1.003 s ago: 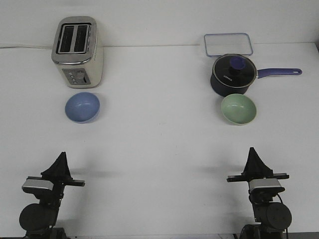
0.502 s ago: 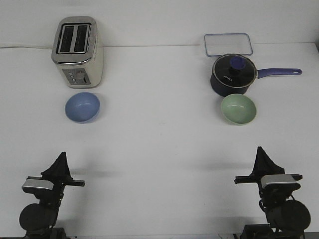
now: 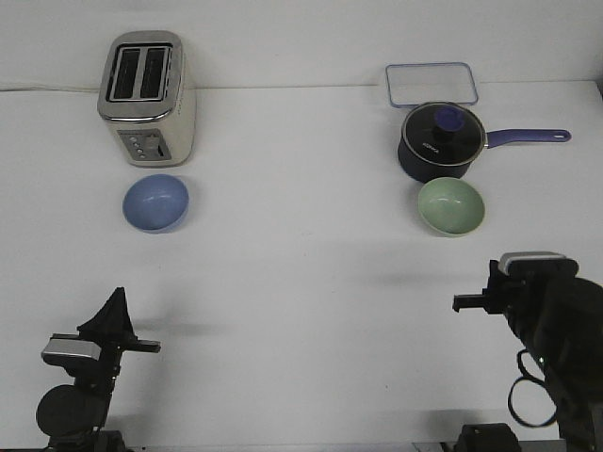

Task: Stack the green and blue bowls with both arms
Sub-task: 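Move the right gripper forward to the pale green bowl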

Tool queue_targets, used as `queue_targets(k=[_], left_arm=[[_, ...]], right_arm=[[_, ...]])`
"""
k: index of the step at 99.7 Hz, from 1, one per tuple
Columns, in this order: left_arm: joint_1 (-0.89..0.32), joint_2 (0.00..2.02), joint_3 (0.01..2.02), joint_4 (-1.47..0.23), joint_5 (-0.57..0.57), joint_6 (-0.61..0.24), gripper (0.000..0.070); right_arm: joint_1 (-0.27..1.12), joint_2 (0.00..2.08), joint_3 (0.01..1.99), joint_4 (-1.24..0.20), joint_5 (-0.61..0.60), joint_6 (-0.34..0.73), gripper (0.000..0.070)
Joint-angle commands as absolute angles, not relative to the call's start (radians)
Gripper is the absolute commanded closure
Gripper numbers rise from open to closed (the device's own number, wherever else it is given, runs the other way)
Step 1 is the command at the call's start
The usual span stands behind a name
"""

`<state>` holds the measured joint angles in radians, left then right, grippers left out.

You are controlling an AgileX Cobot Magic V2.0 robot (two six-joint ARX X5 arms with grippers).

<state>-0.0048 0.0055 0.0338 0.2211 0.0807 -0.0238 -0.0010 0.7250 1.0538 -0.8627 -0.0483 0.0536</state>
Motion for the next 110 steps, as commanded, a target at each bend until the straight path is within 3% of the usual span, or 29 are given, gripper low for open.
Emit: queue_targets(k=[1,57,64,75,79,110], left_arm=[[-0.004,0.003,0.014,0.233,0.078,-0.019,0.0688],[-0.004,0.003,0.014,0.233,0.078,-0.019,0.0688],[-0.004,0.003,0.014,0.233,0.078,-0.019,0.0688],[-0.004,0.003,0.014,0.233,0.078,-0.019,0.0688],[-0.004,0.003,0.014,0.233,0.078,-0.019,0.0688],[-0.004,0.003,0.014,0.233,0.078,-0.019,0.0688]], right_arm=[[-0.001,0.79,1.101,-0.877,-0.046,0.063,0.07],[-0.001,0.949,1.124,-0.891,-0.052,0.083,0.0689],[-0.001,0.949,1.124,-0.902,-0.052,0.082,0.0564],[-0.001,0.949,1.124,-0.917,-0.051,0.082,0.0151],[-0.001,0.949,1.124,-0.925,-0.051,0.082,0.0056],[-0.009,0.968,1.13,-0.904,0.014,0.082,0.0046]])
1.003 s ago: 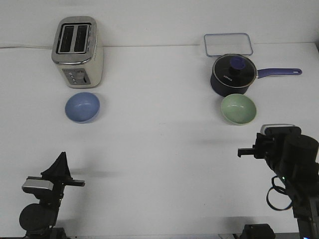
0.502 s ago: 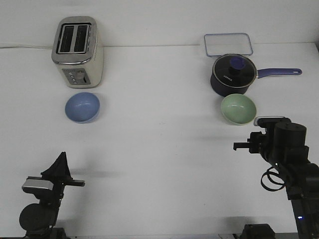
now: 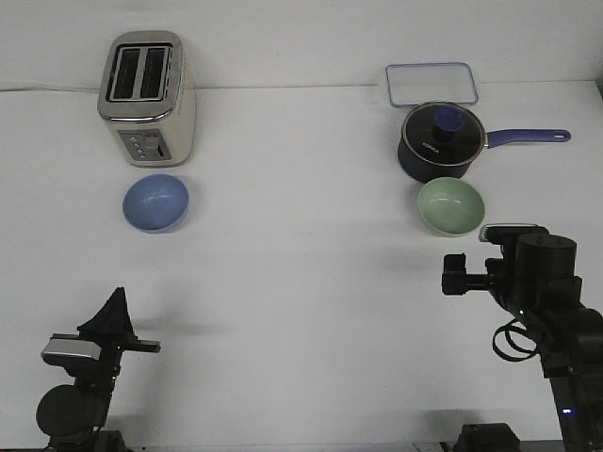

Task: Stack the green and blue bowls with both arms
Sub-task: 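Move the right gripper forward to the pale green bowl, then grasp the rim of the pale green bowl with the right gripper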

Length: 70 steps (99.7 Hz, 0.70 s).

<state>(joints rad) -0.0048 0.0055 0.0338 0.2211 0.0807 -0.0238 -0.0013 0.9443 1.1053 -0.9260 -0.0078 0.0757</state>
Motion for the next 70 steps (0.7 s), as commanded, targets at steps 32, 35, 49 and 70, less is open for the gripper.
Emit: queue_targets(k=[32,35,49,70], left_arm=[[-0.004,0.003,0.014,0.233,0.078,-0.019,0.0688],[-0.004,0.003,0.014,0.233,0.078,-0.019,0.0688],[-0.004,0.003,0.014,0.233,0.078,-0.019,0.0688],[-0.004,0.003,0.014,0.233,0.078,-0.019,0.0688]], right_arm=[[-0.153,1.243,1.225,-0.86,-0.04,0.051,0.0046],[-0.163,1.274,1.235,-0.849,-0.047,0.051,0.0046],[-0.19,1.42,1.282,-0.776,-0.056,0.044,0.0046],[-0.191,1.597,1.338,-0.678,-0.055,0.025,0.0046]])
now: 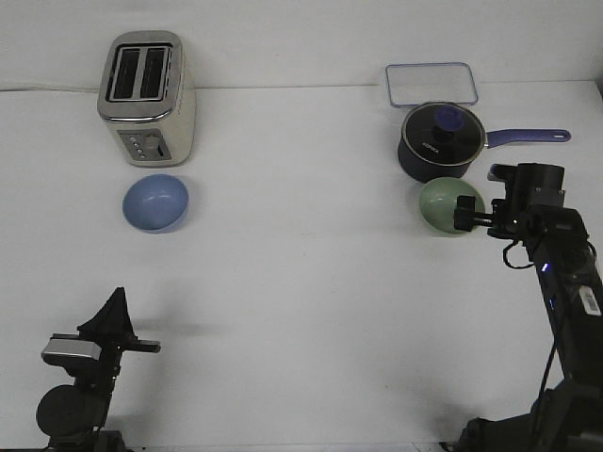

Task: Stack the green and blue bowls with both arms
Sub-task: 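Grasp the rim of the pale green bowl with the right gripper, then drag the green bowl with the right gripper toward the table center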

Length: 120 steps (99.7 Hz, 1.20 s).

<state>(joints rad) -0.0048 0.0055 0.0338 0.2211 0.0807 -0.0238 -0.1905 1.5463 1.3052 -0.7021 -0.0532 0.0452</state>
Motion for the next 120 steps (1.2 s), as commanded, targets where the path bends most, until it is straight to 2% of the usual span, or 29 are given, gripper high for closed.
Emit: queue_targets(k=[1,17,34,38,44,57,63,80,103,120], left_arm=[[-0.004,0.003,0.014,0.233,0.078,-0.019,0.0688],[-0.004,0.003,0.014,0.233,0.078,-0.019,0.0688],[-0.004,0.003,0.014,0.233,0.078,-0.019,0.0688],[-0.004,0.003,0.014,0.233,0.078,-0.019,0.0688],[-0.004,0.003,0.014,0.233,0.078,-0.019,0.0688],[-0.004,0.003,0.014,0.233,0.078,-0.019,0.0688],[-0.004,0.003,0.014,0.233,0.078,-0.019,0.0688],[-0.004,0.003,0.014,0.233,0.078,-0.019,0.0688],[-0.004,0.003,0.014,0.233,0.078,-0.019,0.0688],[-0.004,0.003,0.014,0.233,0.078,-0.019,0.0688]], right_arm=[[-0.191,1.604,1.34,-0.674,-0.055,0.024,0.0046],[-0.191,1.708,1.35,-0.615,-0.056,0.02,0.0046],[-0.191,1.785,1.35,-0.612,-0.056,0.016,0.0048],[-0.191,1.795,1.35,-0.612,-0.056,0.016,0.0072],[-0.191,1.803,1.35,-0.609,-0.056,0.016,0.0179],[-0.191,1.804,1.35,-0.601,-0.056,0.015,0.0587],[-0.191,1.804,1.35,-0.603,-0.056,0.015,0.0698],[-0.197,1.799,1.35,-0.604,-0.062,0.026,0.07],[-0.196,1.715,1.363,-0.653,-0.148,0.047,0.07],[-0.162,1.603,1.363,-0.707,-0.303,0.096,0.07]])
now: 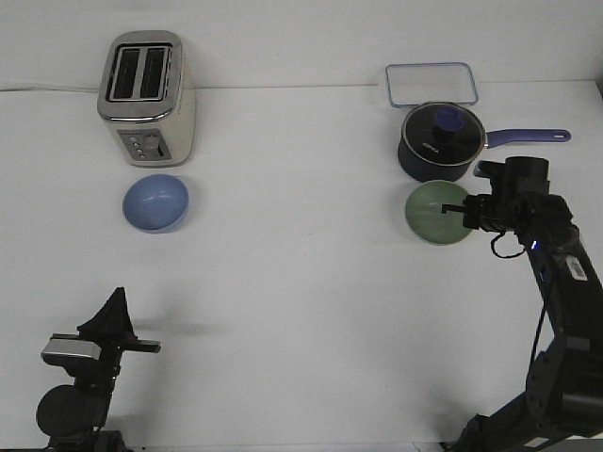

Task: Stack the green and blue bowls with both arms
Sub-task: 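Drag the green bowl with the right gripper toward the table center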

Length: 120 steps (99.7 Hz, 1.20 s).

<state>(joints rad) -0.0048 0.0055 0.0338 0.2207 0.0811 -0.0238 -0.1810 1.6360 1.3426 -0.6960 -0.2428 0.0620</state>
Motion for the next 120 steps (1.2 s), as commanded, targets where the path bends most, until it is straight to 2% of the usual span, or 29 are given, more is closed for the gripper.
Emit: queue_targets(k=[1,15,32,42,59,76,95,120], left_arm=[[-0.004,0.003,0.014,0.233,0.078,-0.019,0.0688],[-0.004,0.003,0.014,0.233,0.078,-0.019,0.0688],[-0.004,0.003,0.014,0.233,0.078,-0.019,0.0688],[-0.004,0.003,0.014,0.233,0.078,-0.019,0.0688],[-0.004,0.003,0.014,0.233,0.078,-0.019,0.0688],[-0.004,0.003,0.014,0.233,0.078,-0.019,0.0688],[-0.004,0.003,0.014,0.233,0.078,-0.019,0.0688],[-0.004,0.003,0.014,0.233,0.078,-0.019,0.0688]], right_arm=[[-0.159,1.597,1.363,-0.711,-0.308,0.097,0.07],[-0.084,1.524,1.363,-0.773,-0.34,0.104,0.07],[0.07,1.499,1.362,-0.816,-0.34,0.101,0.07],[0.176,1.5,1.356,-0.813,-0.325,0.104,0.07],[0.359,1.503,1.353,-0.798,-0.233,0.139,0.07],[0.502,1.531,1.341,-0.76,-0.227,0.184,0.07],[0.611,1.611,1.253,-0.668,-0.22,0.239,0.07],[0.623,1.656,1.196,-0.614,-0.188,0.266,0.07]])
